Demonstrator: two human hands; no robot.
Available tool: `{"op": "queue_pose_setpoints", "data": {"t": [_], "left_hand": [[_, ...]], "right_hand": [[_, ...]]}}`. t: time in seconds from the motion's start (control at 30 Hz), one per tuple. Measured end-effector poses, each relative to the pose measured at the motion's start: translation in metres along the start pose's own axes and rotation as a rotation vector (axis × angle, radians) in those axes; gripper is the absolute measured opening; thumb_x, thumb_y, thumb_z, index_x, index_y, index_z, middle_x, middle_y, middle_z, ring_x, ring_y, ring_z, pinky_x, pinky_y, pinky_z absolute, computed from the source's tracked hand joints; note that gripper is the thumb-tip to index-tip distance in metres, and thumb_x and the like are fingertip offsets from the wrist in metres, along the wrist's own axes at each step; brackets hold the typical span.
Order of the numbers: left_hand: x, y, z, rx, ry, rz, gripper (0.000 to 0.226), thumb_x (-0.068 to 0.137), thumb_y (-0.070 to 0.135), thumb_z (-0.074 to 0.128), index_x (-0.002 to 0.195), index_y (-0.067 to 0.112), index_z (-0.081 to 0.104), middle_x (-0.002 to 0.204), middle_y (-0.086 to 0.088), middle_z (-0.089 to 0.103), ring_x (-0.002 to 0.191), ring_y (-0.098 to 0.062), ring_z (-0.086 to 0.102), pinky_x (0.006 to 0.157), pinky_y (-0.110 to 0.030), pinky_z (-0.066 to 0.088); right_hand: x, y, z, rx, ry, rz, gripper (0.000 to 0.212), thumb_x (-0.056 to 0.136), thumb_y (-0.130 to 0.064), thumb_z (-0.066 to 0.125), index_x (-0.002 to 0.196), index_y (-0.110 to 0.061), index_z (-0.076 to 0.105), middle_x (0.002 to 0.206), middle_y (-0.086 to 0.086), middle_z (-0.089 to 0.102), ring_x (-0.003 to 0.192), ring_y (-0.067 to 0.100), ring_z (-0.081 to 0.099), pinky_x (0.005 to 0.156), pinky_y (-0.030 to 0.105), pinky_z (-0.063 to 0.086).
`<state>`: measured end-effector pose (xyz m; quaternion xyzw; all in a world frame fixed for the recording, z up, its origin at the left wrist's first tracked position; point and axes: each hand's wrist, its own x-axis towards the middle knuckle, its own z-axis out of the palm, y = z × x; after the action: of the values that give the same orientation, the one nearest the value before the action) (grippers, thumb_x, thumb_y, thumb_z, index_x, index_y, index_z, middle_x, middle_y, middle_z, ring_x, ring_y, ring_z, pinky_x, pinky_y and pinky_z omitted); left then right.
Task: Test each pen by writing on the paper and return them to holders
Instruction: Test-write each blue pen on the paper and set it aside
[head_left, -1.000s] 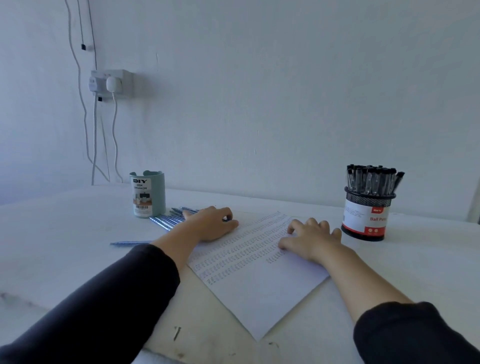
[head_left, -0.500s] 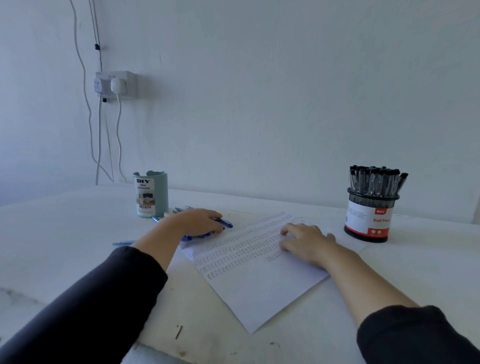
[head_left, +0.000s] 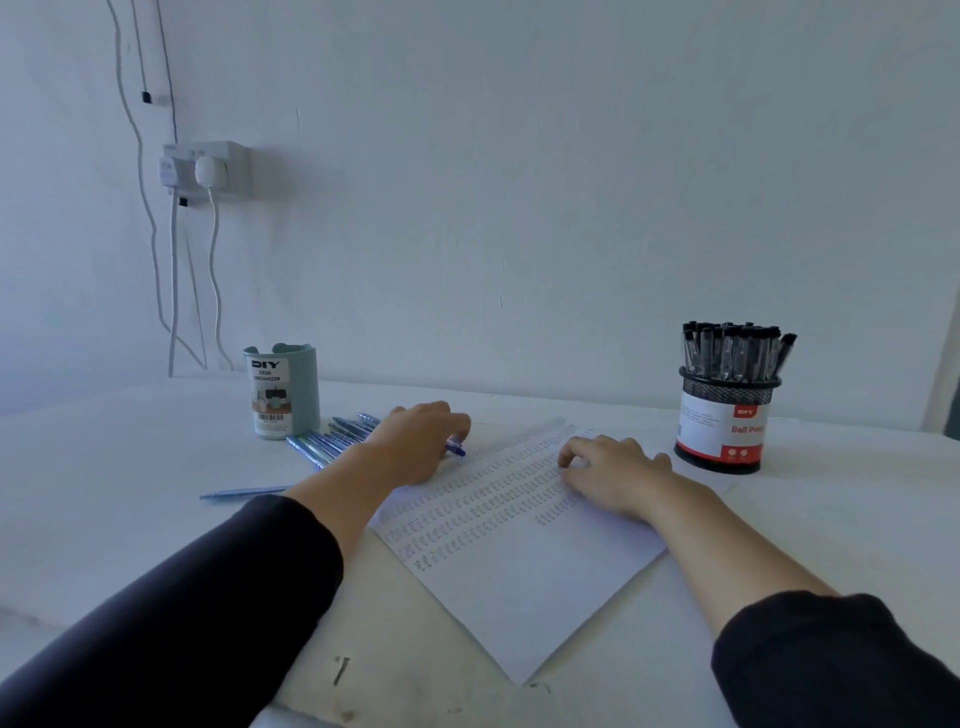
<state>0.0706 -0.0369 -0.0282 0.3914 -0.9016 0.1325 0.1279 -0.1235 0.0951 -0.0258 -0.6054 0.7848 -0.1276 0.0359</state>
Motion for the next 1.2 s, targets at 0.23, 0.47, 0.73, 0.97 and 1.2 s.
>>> {"op": "queue_pose_setpoints", "data": {"t": [0.23,0.47,0.73,0.97,1.2], "left_hand": [[0.001,0.003,-0.005,-0.032,0.543,0.154,0.031,0.087,-0.007,0.058,0.104,0.017,0.046,0.078,-0.007,0.059,0.055,-0.025,0.047,0.064,-0.027,0.031],[-0.004,0.017,-0.01,-0.017,0.674,0.07,0.017,0.086,0.035,0.055,0.086,0.02,0.065,0.075,-0.004,0.041,0.049,-0.013,0.031,0.062,-0.034,0.044],[-0.006,0.023,-0.011,0.043,0.636,0.101,0.044,0.064,0.054,0.046,0.046,0.014,0.052,0.056,0.003,0.038,0.041,-0.013,0.03,0.058,-0.03,0.031],[-0.008,0.021,-0.012,0.012,0.631,0.136,0.037,0.067,0.047,0.05,0.051,0.014,0.055,0.06,0.001,0.044,0.044,-0.012,0.024,0.056,-0.028,0.034],[-0.007,0.019,-0.006,-0.18,0.53,0.168,0.024,0.071,-0.008,0.07,0.095,-0.002,0.067,0.105,-0.022,0.053,0.051,-0.03,0.06,0.043,-0.038,0.053]], "right_hand": [[-0.001,0.002,-0.003,0.018,-0.028,0.012,0.028,0.091,-0.035,0.043,0.118,-0.039,0.05,0.137,-0.002,0.042,0.129,0.023,0.03,0.101,0.042,0.02],[-0.002,0.005,-0.003,0.057,-0.02,0.017,0.026,0.089,-0.035,0.047,0.113,-0.04,0.052,0.136,-0.004,0.043,0.129,0.022,0.029,0.1,0.042,0.019],[-0.001,0.006,-0.003,0.024,-0.019,0.016,0.027,0.091,-0.035,0.044,0.117,-0.04,0.051,0.138,-0.003,0.041,0.131,0.023,0.028,0.101,0.042,0.019],[0.001,0.006,-0.002,0.016,-0.017,0.016,0.025,0.091,-0.035,0.044,0.115,-0.04,0.05,0.139,-0.004,0.041,0.131,0.023,0.028,0.102,0.042,0.019],[0.0,0.007,-0.005,0.014,-0.031,0.047,0.028,0.089,-0.039,0.047,0.117,-0.039,0.05,0.139,-0.003,0.04,0.132,0.024,0.026,0.103,0.043,0.018]]}}
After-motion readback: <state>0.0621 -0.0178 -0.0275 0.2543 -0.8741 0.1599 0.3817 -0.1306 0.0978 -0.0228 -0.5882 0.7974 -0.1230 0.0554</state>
